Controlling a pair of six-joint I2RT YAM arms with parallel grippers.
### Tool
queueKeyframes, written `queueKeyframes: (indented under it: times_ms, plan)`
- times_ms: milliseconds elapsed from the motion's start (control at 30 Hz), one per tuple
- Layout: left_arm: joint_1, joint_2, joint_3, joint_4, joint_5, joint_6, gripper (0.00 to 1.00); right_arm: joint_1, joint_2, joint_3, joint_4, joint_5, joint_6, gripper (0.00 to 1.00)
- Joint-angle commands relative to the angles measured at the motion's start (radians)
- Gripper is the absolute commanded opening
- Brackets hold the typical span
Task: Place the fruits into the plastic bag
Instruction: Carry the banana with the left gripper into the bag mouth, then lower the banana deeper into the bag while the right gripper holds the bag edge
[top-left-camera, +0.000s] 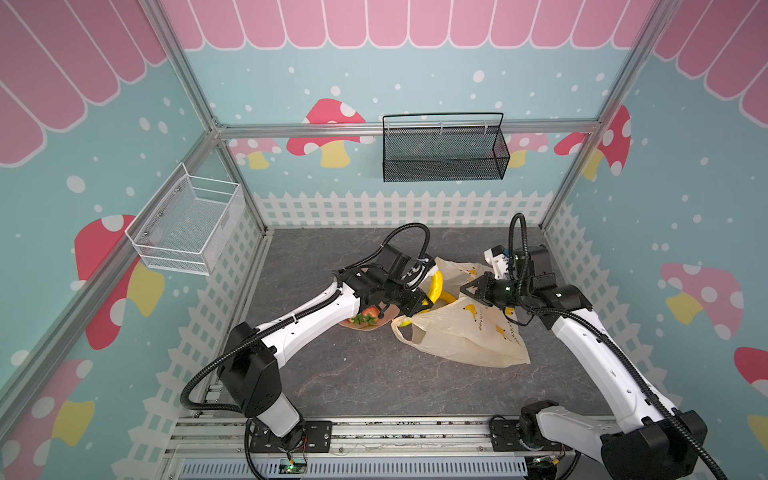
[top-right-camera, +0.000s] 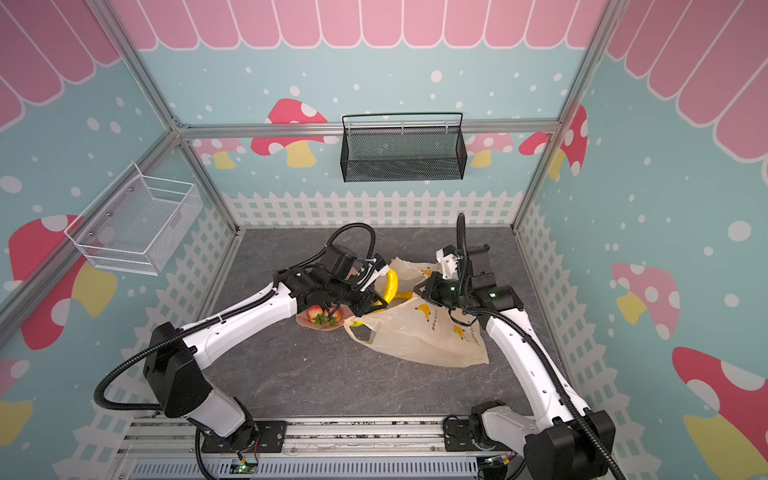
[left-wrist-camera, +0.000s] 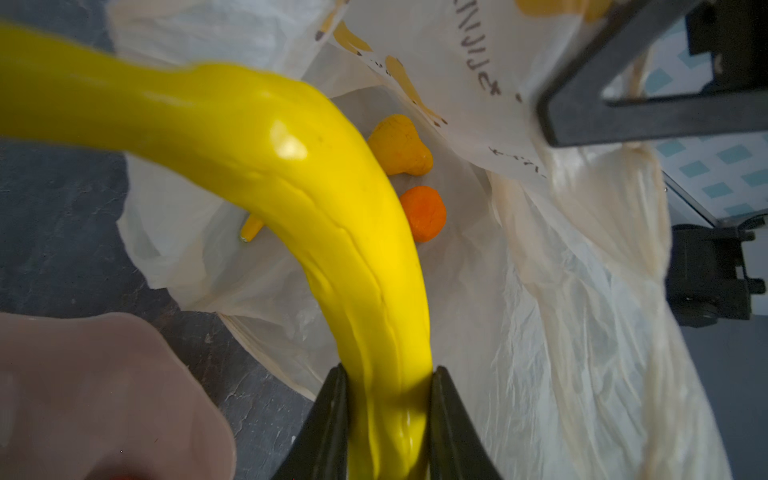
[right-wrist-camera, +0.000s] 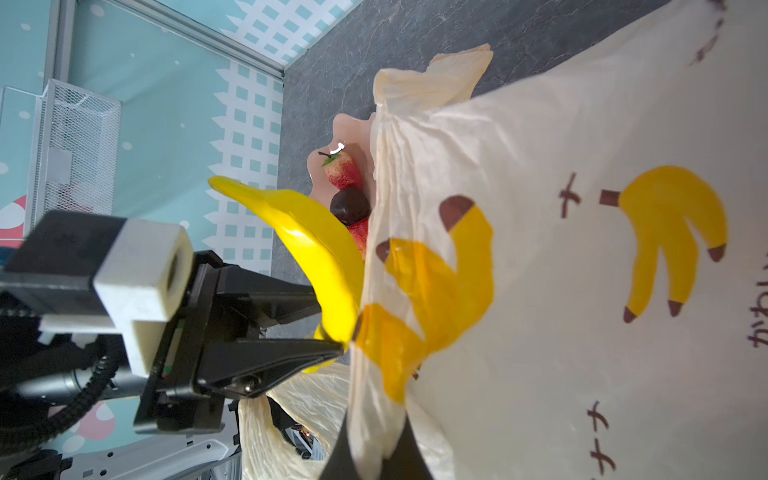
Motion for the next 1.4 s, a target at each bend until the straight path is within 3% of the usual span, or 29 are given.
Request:
queueKeyframes:
  times_ms: [0, 533, 1367]
  plan:
    - [-0.017, 0.039, -0.01, -0.028, 0.029, 0.039, 0.0, 0.007, 0.01, 0.036, -0.011, 0.005, -0.007, 0.0]
    - [-0.051, 0.198, 0.055, -0.008, 0.017, 0.005, 0.0, 0.008, 0.02, 0.039, 0.012, -0.005, 0.029, 0.0]
    - [-0.053, 0.397, 0.213, 0.176, 0.122, -0.278, 0.0, 0.016, 0.031, -0.003, 0.085, -0.048, 0.089, 0.0]
